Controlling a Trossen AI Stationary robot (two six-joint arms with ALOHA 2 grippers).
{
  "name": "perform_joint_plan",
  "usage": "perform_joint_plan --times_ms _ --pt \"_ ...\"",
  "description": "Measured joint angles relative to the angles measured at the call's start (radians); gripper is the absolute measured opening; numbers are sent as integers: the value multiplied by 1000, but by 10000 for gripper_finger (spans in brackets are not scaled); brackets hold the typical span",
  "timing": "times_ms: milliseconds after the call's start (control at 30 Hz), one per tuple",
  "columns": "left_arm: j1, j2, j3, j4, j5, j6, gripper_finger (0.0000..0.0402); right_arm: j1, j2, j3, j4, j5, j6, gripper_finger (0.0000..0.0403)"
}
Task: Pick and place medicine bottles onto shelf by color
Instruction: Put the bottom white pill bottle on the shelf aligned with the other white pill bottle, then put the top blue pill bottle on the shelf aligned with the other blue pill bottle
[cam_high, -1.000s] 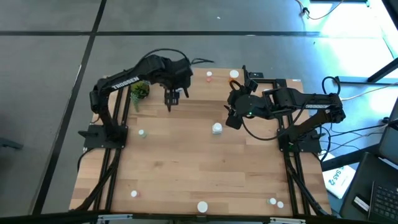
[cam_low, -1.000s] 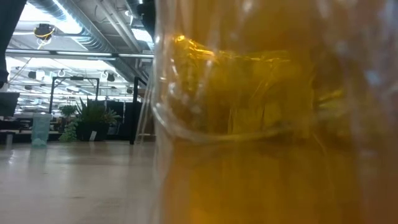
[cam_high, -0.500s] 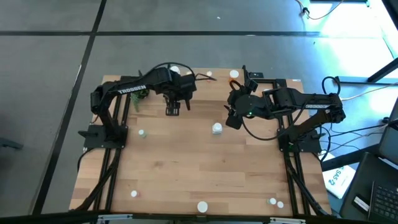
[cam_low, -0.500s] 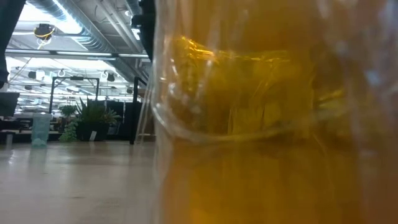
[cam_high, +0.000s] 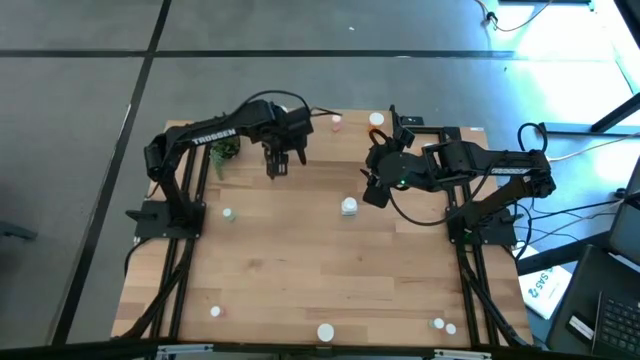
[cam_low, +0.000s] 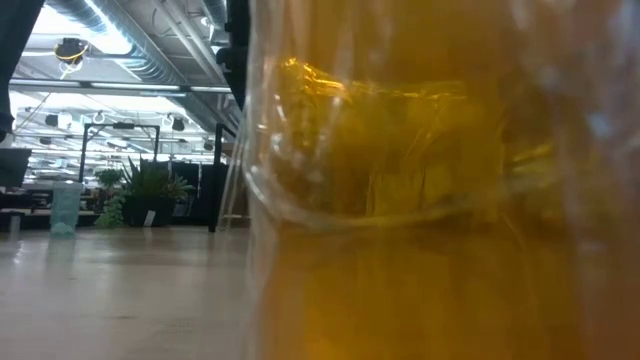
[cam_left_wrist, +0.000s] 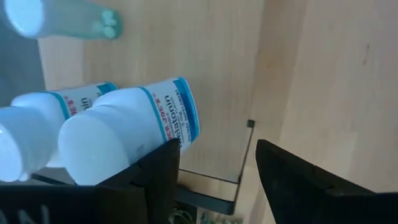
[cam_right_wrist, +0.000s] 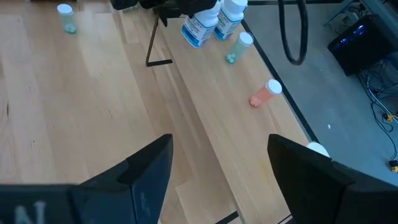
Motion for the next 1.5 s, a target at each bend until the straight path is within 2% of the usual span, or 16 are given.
perform_joint_plan --times_ms 467,667,867,1200,1367,1500 --pt "34 0 0 26 -33 17 204 0 0 0 0 0 0 264" --pt "-8 -3 13 -4 -20 -51 204 0 0 0 0 0 0 264" --pt "-74 -58 13 -13 -20 -133 204 0 0 0 0 0 0 264" --pt "-230 -143 14 -90 -74 -385 204 0 0 0 5 0 0 264" --pt "-328 -147 14 -214 -75 -640 204 0 0 0 8 0 0 264" --pt "-411 -162 -29 -211 -72 -797 204 0 0 0 8 0 0 264"
